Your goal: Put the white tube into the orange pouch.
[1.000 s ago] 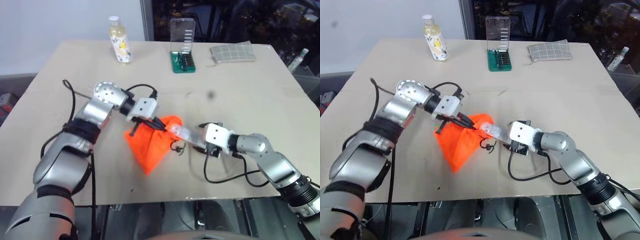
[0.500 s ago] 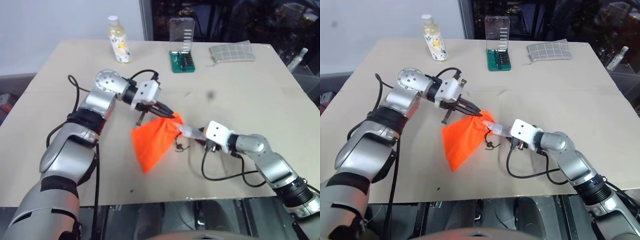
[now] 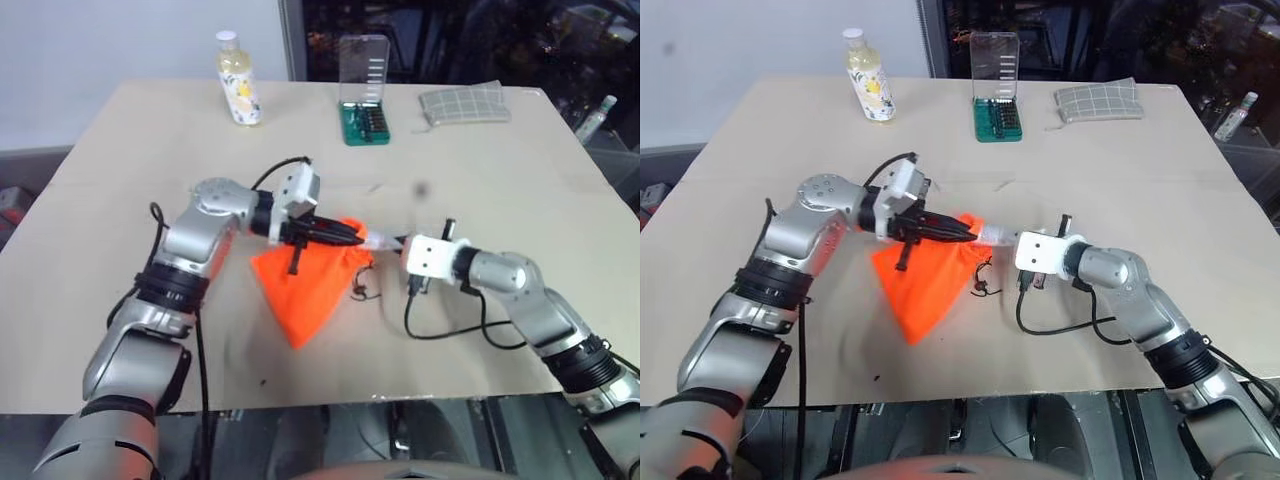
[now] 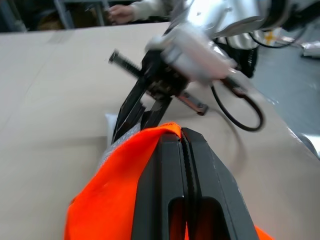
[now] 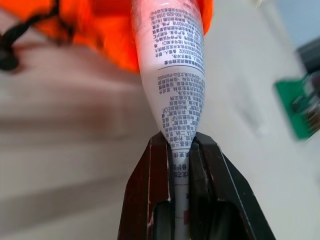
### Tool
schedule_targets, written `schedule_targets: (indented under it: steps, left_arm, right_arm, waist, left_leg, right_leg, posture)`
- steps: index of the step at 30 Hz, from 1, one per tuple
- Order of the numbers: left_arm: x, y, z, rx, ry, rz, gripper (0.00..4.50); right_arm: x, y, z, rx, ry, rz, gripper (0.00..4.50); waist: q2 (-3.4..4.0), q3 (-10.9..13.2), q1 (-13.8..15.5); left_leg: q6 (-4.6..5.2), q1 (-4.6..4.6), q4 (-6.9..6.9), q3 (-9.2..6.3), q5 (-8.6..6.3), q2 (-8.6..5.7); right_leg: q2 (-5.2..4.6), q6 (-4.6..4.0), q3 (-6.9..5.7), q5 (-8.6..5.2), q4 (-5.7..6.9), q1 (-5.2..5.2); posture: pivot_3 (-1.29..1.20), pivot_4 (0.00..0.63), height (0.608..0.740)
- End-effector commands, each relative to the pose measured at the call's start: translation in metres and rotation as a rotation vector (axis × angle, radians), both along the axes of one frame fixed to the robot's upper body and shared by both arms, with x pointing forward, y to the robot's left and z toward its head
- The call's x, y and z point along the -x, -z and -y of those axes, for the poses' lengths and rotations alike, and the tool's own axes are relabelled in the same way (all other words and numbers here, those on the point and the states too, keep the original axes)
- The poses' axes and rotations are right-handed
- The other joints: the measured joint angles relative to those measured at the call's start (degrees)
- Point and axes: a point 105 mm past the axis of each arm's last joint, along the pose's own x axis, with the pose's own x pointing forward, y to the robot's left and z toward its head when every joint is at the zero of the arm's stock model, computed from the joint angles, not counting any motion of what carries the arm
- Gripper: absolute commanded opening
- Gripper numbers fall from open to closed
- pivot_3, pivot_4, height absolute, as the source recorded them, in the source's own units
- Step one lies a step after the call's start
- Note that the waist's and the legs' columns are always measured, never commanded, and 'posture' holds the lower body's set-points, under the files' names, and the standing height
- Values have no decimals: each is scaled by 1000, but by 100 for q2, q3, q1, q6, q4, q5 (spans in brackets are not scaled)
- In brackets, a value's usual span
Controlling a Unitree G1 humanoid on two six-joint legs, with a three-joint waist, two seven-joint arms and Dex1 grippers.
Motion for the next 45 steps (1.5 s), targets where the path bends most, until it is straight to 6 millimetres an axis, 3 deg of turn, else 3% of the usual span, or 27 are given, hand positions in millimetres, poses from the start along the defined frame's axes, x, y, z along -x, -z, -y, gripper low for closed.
schedule_targets:
  steps: [1,7,15,20,27,31,37,45]
  left_arm:
    - [-10,-9,3,35,-87,0,0]
    - [-26,-7,6,27,-191,-60,0]
    - [-18,-13,14,60,-167,-77,0]
    - [-19,-31,11,74,-192,-10,0]
    - [-19,-37,21,74,-169,25,0]
    - [-17,-30,26,62,-147,8,0]
    - [-15,-23,31,51,-132,-4,0]
    - [-20,-21,35,53,-141,6,0]
  right_arm:
    - [6,-24,-8,28,-91,125,18]
    - [21,-24,-11,126,-249,173,18]
    - [15,-22,-25,161,-355,203,18]
    - [9,-16,5,240,-299,159,18]
    - [12,-26,6,219,-290,154,18]
    - [1,-31,-10,136,-235,138,18]
    - [-21,-21,-26,82,-97,103,18]
    - [-12,-11,-65,47,-169,34,18]
  waist:
    - [0,0,7]
    - [0,0,3]
    - [0,1,-14]
    - [1,4,30]
    - [2,5,-7]
    - [2,5,-21]
    - [3,6,16]
    - [4,7,-10]
  left_leg:
    - [0,0,0,0,0,0]
    - [0,1,0,0,0,0]
    - [-1,4,0,0,1,0]
    - [-1,0,0,-1,1,-4]
    - [-1,8,0,-2,1,-6]
    - [-1,12,0,-1,1,-5]
    - [-3,8,1,0,2,-5]
    - [-3,8,-2,-1,2,-5]
  right_leg:
    - [0,1,0,0,1,0]
    - [1,2,0,-1,-1,2]
    - [3,1,1,0,2,1]
    - [-1,3,1,1,0,3]
    - [0,2,1,0,1,7]
    - [0,2,3,1,4,9]
    - [0,18,3,11,4,8]
    - [1,22,2,13,5,6]
  posture:
    - [0,150,740]
    - [0,150,740]
    - [0,150,740]
    - [0,150,740]
    - [0,150,740]
    - [0,150,740]
    - [0,150,740]
    - [0,150,740]
